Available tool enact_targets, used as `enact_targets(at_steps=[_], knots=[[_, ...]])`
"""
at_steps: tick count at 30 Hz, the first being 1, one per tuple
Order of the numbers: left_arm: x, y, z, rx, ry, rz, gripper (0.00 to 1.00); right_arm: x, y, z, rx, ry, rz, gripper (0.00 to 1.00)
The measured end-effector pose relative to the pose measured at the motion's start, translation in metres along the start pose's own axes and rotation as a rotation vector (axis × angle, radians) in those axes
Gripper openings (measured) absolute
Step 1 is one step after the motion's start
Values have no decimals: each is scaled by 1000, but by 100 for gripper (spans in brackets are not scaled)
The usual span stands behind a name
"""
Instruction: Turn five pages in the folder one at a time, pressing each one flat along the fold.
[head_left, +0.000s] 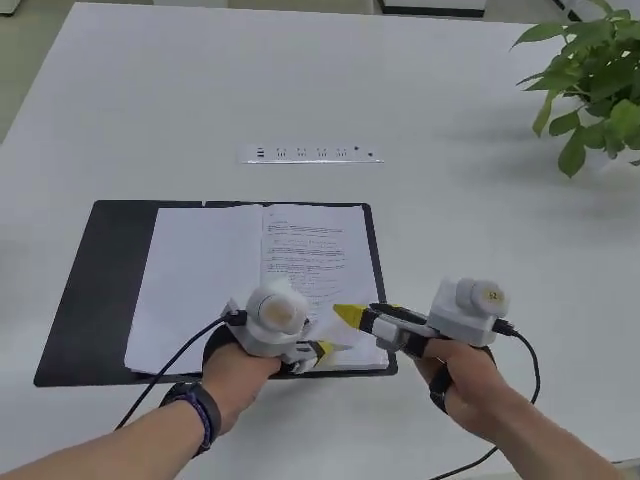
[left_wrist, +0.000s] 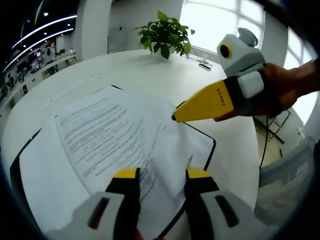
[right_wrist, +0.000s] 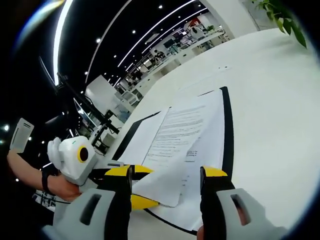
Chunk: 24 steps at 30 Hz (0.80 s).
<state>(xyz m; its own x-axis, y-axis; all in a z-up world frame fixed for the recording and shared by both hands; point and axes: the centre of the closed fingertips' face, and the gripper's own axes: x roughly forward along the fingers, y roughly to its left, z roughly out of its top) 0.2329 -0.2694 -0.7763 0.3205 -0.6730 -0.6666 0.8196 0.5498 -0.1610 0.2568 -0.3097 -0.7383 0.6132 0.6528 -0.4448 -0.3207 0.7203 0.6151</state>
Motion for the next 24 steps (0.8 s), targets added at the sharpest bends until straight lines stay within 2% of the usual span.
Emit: enact_targets(at_steps=[2, 4, 10, 15, 17, 18, 21, 24], knots=[[-1, -2, -1, 5, 1, -3, 37, 0, 3, -2, -4, 11, 12, 48], [-3, -3, -2, 1, 3, -6, 38, -3, 8, -2, 6, -2, 30, 43], [-10, -2, -4, -3, 9, -9, 45, -11, 5, 1, 36, -47, 19, 28], [-17, -3, 6, -12, -20, -17, 51, -12, 5, 1, 48, -55, 13, 11], [-19, -5, 9, -11, -27, -24, 54, -12, -2, 1, 41, -55, -27, 1], [-21, -5, 9, -8, -28, -23, 55, -12, -5, 0, 34, -46, -44, 0], [-27, -4, 11, -4, -39, -20, 57, -10, 1, 0, 46, -47, -23, 0], [-35, -4, 12, -8, -43, -21, 59, -10, 2, 1, 40, -47, -29, 0]])
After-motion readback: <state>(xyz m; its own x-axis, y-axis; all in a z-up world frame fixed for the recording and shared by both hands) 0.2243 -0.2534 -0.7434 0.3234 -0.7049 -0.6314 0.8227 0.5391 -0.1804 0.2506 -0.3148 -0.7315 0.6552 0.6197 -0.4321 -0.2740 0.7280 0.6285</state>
